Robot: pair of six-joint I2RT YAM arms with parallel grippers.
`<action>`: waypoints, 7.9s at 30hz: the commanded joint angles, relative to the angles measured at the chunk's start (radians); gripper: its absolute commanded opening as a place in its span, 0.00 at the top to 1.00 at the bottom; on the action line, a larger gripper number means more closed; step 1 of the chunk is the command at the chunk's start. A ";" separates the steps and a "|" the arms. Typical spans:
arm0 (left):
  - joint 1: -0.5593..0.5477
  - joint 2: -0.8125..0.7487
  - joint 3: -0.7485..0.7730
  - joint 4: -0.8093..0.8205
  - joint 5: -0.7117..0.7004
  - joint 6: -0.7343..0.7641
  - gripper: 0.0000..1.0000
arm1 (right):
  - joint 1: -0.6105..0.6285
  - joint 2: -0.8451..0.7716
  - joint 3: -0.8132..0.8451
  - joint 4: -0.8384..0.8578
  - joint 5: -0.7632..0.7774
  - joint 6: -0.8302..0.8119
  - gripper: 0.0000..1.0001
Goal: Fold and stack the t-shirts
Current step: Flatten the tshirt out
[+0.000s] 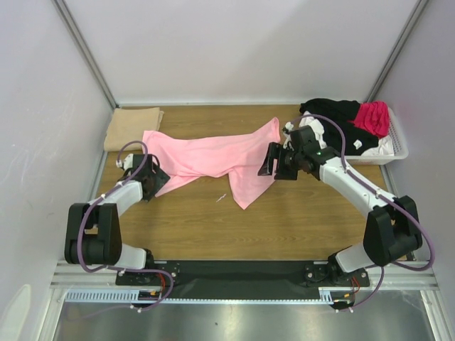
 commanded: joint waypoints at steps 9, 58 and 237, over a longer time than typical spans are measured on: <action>0.007 -0.044 -0.055 0.113 -0.075 -0.019 0.71 | 0.043 -0.073 -0.064 0.009 0.057 0.064 0.28; -0.037 -0.288 -0.006 -0.027 -0.107 0.111 1.00 | 0.293 0.335 0.001 0.157 0.051 -0.042 0.64; 0.110 0.736 1.142 0.044 0.415 0.685 1.00 | -0.345 0.723 0.961 0.057 -0.020 -0.050 1.00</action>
